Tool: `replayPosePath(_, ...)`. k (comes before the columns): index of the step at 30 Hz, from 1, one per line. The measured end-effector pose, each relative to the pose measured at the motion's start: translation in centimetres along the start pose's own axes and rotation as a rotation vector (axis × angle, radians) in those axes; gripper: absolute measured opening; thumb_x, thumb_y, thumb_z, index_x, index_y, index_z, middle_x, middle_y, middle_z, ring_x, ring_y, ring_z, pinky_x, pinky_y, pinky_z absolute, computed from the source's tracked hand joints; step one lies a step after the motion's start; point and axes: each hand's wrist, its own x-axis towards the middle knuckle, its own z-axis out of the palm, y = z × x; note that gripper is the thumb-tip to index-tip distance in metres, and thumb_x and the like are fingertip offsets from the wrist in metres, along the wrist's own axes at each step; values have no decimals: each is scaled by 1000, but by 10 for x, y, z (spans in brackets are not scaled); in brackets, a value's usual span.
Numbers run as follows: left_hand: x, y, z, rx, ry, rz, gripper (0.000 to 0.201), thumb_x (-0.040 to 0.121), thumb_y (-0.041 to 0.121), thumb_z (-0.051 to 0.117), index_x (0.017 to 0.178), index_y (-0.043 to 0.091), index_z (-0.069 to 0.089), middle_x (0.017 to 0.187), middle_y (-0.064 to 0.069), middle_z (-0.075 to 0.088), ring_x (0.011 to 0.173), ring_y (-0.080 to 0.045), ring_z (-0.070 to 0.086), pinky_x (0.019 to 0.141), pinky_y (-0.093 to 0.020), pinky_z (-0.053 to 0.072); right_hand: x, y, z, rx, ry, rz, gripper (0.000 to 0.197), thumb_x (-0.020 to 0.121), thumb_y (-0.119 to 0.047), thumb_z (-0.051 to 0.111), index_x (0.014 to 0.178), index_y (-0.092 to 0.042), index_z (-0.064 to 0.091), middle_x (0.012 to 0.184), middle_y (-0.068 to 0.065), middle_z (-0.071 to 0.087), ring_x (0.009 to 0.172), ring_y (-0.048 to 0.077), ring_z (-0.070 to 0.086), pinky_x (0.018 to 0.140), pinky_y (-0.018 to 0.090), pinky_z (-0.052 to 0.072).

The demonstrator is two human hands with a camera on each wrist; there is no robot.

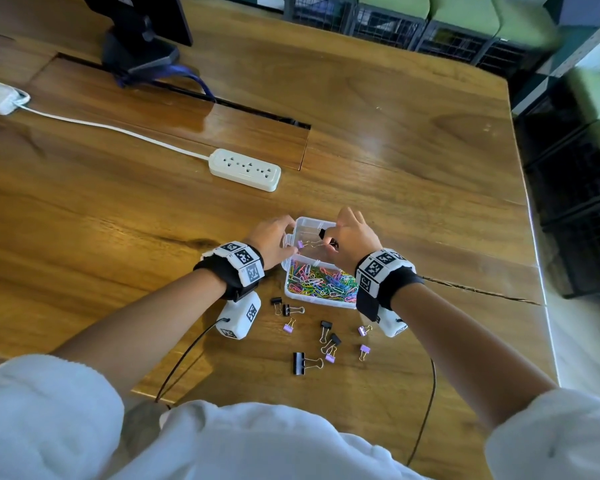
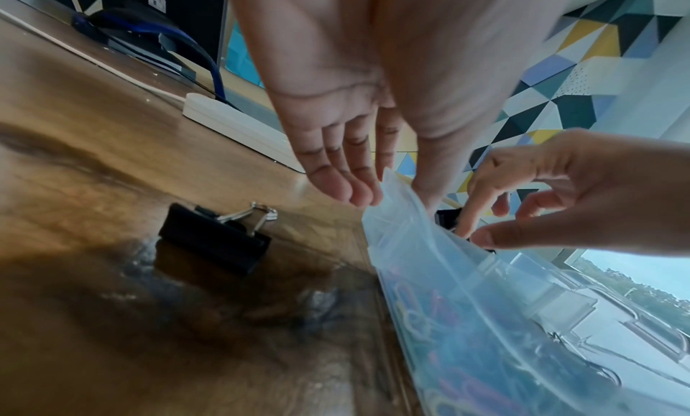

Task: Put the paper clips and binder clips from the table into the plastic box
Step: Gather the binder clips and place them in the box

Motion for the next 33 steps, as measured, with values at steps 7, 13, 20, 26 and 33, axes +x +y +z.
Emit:
replayPosePath(7, -1, 1, 0, -17, -8, -5, 43, 85, 23, 66, 123, 13, 48, 99, -12, 68, 80, -25, 61, 70, -32, 49, 9, -25, -2, -280, -215, -305, 42, 87, -12, 53, 123, -34, 55, 120, 7, 46, 119, 27, 36, 97, 41, 38)
replayPosePath(13, -1, 0, 1, -9, -6, -15, 43, 86, 22, 65, 124, 12, 47, 102, -12, 66, 89, -27, 63, 71, -31, 48, 13, -25, -1, -479, -174, -364, 36, 88, -22, 53, 123, -30, 54, 125, 5, 44, 120, 24, 36, 96, 40, 36)
replayPosePath(20, 0, 0, 1, -25, -3, -13, 40, 87, 23, 64, 122, 12, 49, 98, -11, 68, 76, -20, 59, 72, -34, 53, 16, -7, -1, -320, -134, -254, 21, 86, -39, 58, 102, -34, 69, 122, 3, 47, 123, 24, 34, 94, 35, 36)
replayPosePath(26, 0, 0, 1, -30, -14, -22, 40, 87, 23, 64, 122, 13, 49, 96, -10, 67, 75, -19, 57, 71, -33, 52, 20, -10, 0, -350, -127, -263, 15, 85, -29, 59, 92, -26, 72, 118, 5, 49, 118, 24, 37, 89, 34, 37)
replayPosePath(33, -1, -1, 1, -23, -16, -15, 39, 88, 25, 62, 122, 12, 48, 100, -10, 66, 88, -25, 64, 72, -32, 51, 18, -8, 4, -385, -167, -291, 18, 85, -18, 59, 102, -19, 64, 124, 6, 44, 121, 24, 37, 91, 35, 38)
